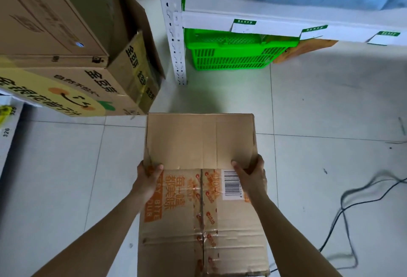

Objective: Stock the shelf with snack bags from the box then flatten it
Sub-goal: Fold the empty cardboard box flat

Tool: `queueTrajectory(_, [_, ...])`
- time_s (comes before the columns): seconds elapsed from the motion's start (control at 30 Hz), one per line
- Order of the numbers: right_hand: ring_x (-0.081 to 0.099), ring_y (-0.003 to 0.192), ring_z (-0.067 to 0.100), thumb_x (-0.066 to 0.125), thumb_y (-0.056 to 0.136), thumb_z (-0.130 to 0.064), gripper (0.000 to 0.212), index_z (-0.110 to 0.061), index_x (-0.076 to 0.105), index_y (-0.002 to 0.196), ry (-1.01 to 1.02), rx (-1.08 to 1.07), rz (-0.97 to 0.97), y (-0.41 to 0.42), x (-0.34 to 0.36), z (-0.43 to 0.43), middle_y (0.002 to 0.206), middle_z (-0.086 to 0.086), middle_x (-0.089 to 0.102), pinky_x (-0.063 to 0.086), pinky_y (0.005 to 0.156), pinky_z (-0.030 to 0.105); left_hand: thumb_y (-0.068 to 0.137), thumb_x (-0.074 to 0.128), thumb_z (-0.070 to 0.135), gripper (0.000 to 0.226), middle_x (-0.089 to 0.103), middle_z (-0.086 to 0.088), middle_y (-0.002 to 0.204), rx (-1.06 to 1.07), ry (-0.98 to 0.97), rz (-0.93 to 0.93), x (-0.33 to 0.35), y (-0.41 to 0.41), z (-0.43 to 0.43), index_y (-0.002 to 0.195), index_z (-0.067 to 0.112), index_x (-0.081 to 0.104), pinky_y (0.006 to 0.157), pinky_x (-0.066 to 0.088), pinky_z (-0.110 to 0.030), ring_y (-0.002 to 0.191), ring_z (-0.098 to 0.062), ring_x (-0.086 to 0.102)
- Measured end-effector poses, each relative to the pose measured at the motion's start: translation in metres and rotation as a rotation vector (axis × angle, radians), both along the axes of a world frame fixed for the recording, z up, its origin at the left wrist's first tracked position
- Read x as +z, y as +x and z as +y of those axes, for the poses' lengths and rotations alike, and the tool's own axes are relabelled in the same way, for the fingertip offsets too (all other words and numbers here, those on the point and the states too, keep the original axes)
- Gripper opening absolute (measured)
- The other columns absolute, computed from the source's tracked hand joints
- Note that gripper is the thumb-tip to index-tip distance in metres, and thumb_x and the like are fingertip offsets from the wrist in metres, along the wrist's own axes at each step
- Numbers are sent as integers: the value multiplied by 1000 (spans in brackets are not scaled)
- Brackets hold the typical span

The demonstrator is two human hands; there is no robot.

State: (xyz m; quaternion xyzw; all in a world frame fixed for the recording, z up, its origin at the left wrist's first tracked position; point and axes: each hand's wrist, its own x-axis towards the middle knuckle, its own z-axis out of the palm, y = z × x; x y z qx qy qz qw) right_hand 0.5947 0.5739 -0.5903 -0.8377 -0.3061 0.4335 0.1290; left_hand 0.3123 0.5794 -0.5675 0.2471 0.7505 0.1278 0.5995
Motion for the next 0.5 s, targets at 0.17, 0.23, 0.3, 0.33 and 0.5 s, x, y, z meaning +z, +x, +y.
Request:
queueTrajectory(0.17, [60,108,33,60,64,-74,88,-39,25,137,32,-60,29,24,2,21,118,2,59,51,93,59,87,54,62,76,56,-5,124,-47,30,-16,-9,18,29,146,30,18,101,45,-55,112,-32,59])
queueTrajectory(0.23, [58,112,33,65,71,-64,85,-34,27,140,37,-71,53,36,5,31,122,4,59,49,97,56,87,54,64,77,56,-8,128,-70,28,9,-10,28,42,146,30,18,102,45,-56,114,-35,59])
queueTrajectory(0.3, [57,113,33,68,78,-55,80,-31,27,143,46,-73,62,47,9,39,123,5,59,48,99,53,88,53,64,76,57,-9,127,-82,20,30,-9,41,51,146,30,18,101,45,-56,113,-36,60])
queueTrajectory(0.33, [58,113,33,68,80,-52,78,-31,27,143,53,-77,63,53,8,41,122,6,59,48,99,53,88,52,64,76,57,-10,127,-90,20,33,-9,47,55,147,30,17,101,45,-56,113,-37,60])
queueTrajectory(0.5, [56,116,35,67,82,-52,77,-30,26,144,59,-81,44,97,9,52,126,5,58,47,99,55,87,56,63,79,57,-9,127,-77,64,-9,-5,93,68,146,26,19,101,46,-54,111,-33,60])
